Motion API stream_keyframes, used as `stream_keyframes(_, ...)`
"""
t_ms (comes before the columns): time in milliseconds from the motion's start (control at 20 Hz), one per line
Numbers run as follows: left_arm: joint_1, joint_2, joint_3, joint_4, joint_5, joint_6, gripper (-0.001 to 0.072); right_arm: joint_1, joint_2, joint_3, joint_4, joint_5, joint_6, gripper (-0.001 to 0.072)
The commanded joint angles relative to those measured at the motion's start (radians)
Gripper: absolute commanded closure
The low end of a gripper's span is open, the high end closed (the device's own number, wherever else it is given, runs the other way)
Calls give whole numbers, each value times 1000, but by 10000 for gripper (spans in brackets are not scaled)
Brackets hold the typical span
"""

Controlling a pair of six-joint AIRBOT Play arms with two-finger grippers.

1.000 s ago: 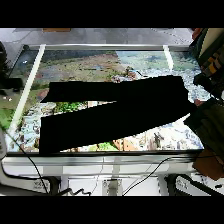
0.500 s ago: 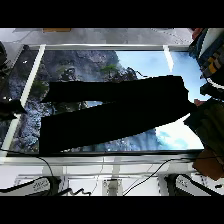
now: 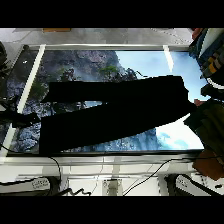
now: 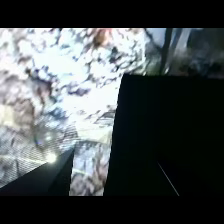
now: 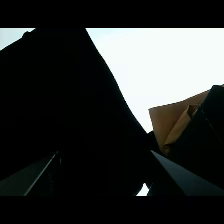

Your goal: Fold the clothes and pants, and hang the long-sleeved shirts on hangers.

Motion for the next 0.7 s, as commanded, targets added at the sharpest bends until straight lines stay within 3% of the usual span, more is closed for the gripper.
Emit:
stream_keyframes(0, 1, -57, -13, -133, 117, 155, 206, 0, 1, 1, 15, 0, 0, 101)
stream_keyframes(150, 1, -90, -13, -246, 146, 241, 207, 3, 1, 1, 22, 0, 0, 101)
stream_keyframes(300, -3, -120, -13, -269, 146, 244, 223, 8, 1, 1, 22, 0, 0, 101)
stream_keyframes(350, -6, -125, -13, -270, 146, 244, 288, 8, 1, 1, 22, 1, 0, 101)
stream_keyframes(400, -11, -127, -13, -270, 146, 244, 429, 8, 1, 1, 22, 1, 0, 101)
stream_keyframes(500, -25, -126, -10, -269, 150, 245, 624, 8, 1, 1, 22, 6, 0, 101)
stream_keyframes(550, -32, -126, -7, -269, 148, 261, 688, 8, 1, 1, 22, 8, 1, 101)
stream_keyframes(650, -46, -125, 8, -269, 138, 291, 694, 8, 1, 1, 22, 9, 0, 101)
